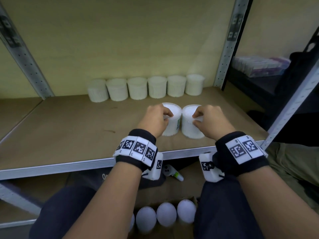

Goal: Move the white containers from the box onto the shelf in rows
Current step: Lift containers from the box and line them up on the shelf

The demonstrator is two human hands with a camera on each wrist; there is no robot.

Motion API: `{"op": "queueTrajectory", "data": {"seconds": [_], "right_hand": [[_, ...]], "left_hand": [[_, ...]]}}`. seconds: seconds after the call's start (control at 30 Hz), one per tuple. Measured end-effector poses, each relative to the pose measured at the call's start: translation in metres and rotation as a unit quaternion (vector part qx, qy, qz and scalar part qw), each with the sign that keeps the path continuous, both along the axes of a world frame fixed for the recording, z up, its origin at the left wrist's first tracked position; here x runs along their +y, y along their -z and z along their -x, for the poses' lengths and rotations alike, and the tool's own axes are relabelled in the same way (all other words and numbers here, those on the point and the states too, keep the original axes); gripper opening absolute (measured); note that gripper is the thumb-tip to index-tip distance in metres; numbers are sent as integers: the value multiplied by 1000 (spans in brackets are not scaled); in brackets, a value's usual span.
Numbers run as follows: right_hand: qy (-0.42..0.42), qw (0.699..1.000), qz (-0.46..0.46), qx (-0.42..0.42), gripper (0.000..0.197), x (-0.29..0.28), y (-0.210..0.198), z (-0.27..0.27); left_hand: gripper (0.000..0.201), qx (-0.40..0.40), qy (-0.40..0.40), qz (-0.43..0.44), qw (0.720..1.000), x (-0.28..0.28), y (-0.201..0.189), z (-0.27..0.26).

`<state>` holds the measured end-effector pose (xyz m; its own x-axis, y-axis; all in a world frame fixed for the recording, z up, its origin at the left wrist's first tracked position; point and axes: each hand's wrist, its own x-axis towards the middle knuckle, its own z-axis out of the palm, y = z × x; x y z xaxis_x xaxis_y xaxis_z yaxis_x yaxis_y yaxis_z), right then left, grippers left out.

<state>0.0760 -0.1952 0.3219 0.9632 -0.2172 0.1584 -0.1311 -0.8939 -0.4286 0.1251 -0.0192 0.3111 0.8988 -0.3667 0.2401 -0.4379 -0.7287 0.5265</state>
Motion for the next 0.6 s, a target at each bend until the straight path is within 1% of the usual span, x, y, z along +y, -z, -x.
{"op": "queueTrajectory", "data": {"seconds": [0.13,0.3,0.6], "right_hand": [[10,1000,2,29,18,-22,-8,-22],[21,999,8,33,20,-43,-9,-49],[25,998,26,48,17,-77,-12,-105]], "left_hand": [[25,11,5,-2,1000,-26,-1,-23],[27,12,4,-23,1000,-55,-3,-53],[43,34,15,-68,997,-92,-7,-103]]}}
